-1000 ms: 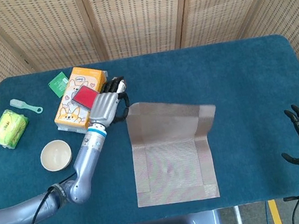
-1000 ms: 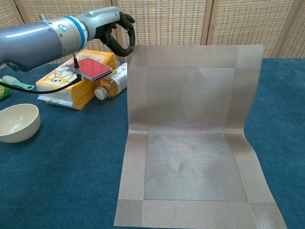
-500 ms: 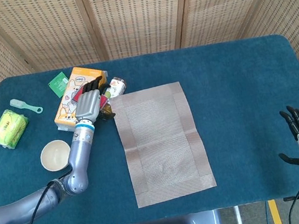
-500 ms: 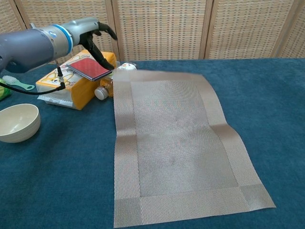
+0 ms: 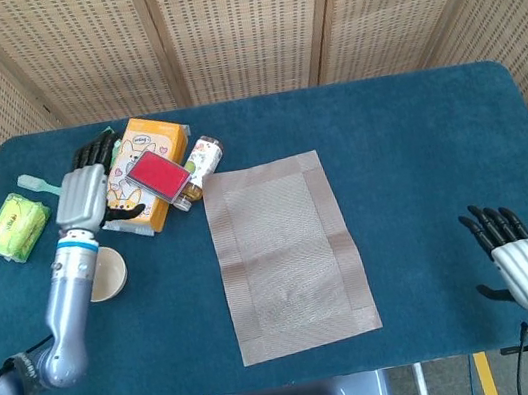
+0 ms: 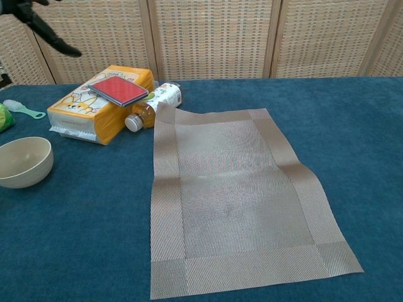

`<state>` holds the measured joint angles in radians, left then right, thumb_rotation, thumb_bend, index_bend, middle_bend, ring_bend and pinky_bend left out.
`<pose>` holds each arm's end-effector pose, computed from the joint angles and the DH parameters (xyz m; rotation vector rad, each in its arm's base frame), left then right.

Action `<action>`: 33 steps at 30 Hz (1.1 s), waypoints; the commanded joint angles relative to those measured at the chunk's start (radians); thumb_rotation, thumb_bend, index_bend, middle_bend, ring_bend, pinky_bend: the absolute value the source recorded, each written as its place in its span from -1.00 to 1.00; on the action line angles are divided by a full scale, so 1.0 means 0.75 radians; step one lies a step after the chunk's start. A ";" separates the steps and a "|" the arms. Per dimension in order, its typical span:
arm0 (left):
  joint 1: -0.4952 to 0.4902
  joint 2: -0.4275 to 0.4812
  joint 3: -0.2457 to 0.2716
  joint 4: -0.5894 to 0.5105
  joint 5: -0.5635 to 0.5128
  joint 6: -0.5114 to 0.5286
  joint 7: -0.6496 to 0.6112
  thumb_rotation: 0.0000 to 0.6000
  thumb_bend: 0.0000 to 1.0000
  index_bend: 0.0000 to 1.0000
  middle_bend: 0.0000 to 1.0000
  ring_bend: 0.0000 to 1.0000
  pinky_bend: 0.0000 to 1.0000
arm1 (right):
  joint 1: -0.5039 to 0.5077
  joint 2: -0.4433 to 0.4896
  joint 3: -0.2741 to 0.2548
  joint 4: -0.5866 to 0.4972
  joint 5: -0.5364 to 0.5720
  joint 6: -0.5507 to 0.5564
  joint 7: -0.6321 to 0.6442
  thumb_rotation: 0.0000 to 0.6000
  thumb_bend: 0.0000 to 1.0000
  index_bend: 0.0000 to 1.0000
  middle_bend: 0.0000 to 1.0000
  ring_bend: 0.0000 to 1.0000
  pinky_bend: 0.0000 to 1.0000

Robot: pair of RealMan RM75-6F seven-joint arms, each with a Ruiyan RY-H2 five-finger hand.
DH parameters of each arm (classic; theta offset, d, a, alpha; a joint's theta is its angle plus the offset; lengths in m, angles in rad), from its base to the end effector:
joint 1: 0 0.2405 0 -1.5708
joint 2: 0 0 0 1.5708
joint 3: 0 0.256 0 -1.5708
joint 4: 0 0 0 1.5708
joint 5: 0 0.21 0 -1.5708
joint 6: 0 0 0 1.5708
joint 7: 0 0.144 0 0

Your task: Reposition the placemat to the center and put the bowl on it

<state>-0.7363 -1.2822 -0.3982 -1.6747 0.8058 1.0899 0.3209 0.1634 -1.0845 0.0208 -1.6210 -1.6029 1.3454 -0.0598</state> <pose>-0.1406 0.3908 0.1132 -1.4053 -1.0533 -1.0932 -0.2952 -0.1959 0.1413 1.6405 -0.8534 0.8361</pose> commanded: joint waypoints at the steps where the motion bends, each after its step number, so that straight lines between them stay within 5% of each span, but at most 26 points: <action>1: 0.277 0.187 0.177 -0.201 0.164 0.212 -0.093 1.00 -1.00 -1.00 -1.00 -1.00 -1.00 | 0.123 -0.066 -0.136 0.211 -0.368 -0.034 0.178 1.00 -1.00 -1.00 -1.00 -1.00 -1.00; 12: 0.577 0.283 0.402 -0.231 0.416 0.444 -0.179 1.00 -1.00 -1.00 -1.00 -1.00 -1.00 | 0.251 -0.261 -0.177 0.335 -0.556 -0.049 0.148 1.00 -1.00 -0.99 -1.00 -1.00 -1.00; 21: 0.633 0.266 0.464 -0.196 0.534 0.456 -0.171 1.00 -1.00 -1.00 -1.00 -1.00 -1.00 | 0.338 -0.382 -0.184 0.369 -0.545 -0.201 0.039 1.00 -1.00 -0.97 -1.00 -1.00 -1.00; 33: 0.645 0.244 0.461 -0.173 0.608 0.442 -0.138 1.00 -1.00 -1.00 -1.00 -1.00 -1.00 | 0.401 -0.475 -0.165 0.411 -0.466 -0.294 -0.081 1.00 -1.00 -0.97 -1.00 -1.00 -1.00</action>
<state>-0.2528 -1.0990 -0.0521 -1.8049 1.2611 1.4222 0.2169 0.4585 -1.4365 -0.1026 -1.3129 -1.9595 1.1327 -0.1133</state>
